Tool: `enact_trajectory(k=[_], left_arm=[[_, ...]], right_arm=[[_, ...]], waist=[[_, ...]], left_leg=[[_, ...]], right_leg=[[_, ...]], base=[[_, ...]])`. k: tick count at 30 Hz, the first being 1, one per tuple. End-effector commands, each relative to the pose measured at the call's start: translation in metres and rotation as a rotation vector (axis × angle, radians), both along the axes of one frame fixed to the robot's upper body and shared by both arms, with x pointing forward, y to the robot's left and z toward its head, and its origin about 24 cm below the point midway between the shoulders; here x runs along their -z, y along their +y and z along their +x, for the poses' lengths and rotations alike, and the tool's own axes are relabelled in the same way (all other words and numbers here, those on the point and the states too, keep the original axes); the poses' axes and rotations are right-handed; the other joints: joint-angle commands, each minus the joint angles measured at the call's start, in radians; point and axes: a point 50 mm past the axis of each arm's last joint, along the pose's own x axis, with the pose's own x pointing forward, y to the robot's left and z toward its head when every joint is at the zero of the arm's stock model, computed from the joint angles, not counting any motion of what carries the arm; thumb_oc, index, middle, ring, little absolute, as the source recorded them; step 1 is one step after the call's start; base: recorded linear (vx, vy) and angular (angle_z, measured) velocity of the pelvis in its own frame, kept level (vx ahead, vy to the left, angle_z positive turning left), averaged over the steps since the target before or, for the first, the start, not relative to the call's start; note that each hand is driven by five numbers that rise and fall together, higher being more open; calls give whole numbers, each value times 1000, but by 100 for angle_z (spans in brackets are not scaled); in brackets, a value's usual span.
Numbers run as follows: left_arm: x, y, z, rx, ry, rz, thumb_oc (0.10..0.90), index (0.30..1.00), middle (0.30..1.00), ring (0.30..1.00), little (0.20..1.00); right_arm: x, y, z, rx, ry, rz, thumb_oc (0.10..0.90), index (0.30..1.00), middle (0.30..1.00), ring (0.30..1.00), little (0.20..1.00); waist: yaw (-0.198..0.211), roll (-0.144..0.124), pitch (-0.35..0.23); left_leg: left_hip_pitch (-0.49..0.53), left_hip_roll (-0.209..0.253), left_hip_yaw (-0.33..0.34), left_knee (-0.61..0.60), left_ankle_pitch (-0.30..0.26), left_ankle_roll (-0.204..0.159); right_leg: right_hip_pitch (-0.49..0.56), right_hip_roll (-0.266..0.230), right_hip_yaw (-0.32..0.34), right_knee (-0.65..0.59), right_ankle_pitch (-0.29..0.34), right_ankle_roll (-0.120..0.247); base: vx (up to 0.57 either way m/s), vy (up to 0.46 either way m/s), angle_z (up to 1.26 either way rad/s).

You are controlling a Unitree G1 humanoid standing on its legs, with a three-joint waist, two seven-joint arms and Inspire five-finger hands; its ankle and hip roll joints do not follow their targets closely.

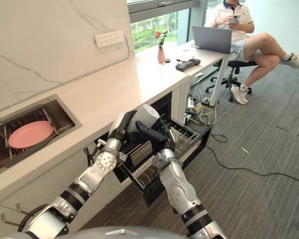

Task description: Place the dishes in the dishwasher.

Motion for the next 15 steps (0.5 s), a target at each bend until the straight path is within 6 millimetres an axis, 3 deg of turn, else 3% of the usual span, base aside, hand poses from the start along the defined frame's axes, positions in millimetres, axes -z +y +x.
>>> enact_trajectory(k=[1,8,15], left_arm=[[-52,-51,20,211,-236,71,400,300,300,300,300],[-64,-60,16,294,-289,95,400,300,300,300,300],[-53,-56,8,371,-240,96,400,300,300,300,300]], right_arm=[[-109,47,33,-22,-398,351,800,900,900,900,900],[-117,51,44,9,-385,425,800,900,900,900,900],[-118,57,47,-116,-465,403,800,900,900,900,900]], waist=[[24,-37,-18],[68,-45,-21],[108,-59,-22]], left_leg=[[-2,-19,-45,5,-37,9],[-15,-23,-71,6,-35,10],[-24,-27,-94,6,-34,11]], right_leg=[[23,-48,-65,12,-64,77],[32,-52,-90,12,-61,79],[42,-57,-113,12,-60,80]], base=[[-11,5,17],[-22,4,14],[-21,-2,12]])
